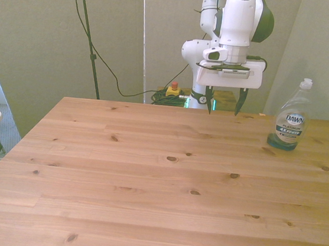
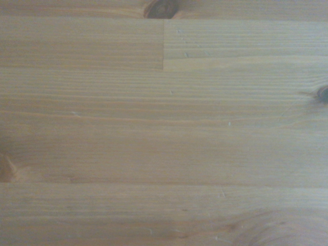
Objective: Knock down the dish soap
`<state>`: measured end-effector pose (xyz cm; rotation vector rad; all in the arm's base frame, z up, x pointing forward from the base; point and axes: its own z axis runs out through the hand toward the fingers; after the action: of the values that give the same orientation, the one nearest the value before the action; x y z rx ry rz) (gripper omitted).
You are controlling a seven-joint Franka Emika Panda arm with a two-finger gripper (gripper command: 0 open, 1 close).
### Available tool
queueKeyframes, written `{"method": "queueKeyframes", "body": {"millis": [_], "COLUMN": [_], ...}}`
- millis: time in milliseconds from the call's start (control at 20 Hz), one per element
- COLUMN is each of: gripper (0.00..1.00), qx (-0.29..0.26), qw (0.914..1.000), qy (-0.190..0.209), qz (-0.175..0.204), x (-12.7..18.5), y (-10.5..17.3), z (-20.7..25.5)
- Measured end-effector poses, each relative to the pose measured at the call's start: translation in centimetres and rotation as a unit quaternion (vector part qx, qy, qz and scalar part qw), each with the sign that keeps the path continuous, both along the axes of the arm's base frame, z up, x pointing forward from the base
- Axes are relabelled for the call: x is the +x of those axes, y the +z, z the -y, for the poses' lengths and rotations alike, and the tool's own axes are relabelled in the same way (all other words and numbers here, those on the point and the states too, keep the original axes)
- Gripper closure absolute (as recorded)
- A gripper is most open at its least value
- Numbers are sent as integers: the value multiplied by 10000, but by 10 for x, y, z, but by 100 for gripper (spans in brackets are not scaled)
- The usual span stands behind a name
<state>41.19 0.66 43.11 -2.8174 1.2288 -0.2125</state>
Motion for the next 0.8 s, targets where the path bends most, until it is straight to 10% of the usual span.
{"method": "queueKeyframes", "body": {"millis": [200, 250, 800], "gripper": [0, 100, 100], "qx": [-19, -29, 90], "qw": [10000, 10000, 9999], "qy": [64, 85, 77], "qz": [-16, -15, 63], "x": [0, 0, -46], "y": [-1, -1, 7], "z": [-6, -10, -79]}}
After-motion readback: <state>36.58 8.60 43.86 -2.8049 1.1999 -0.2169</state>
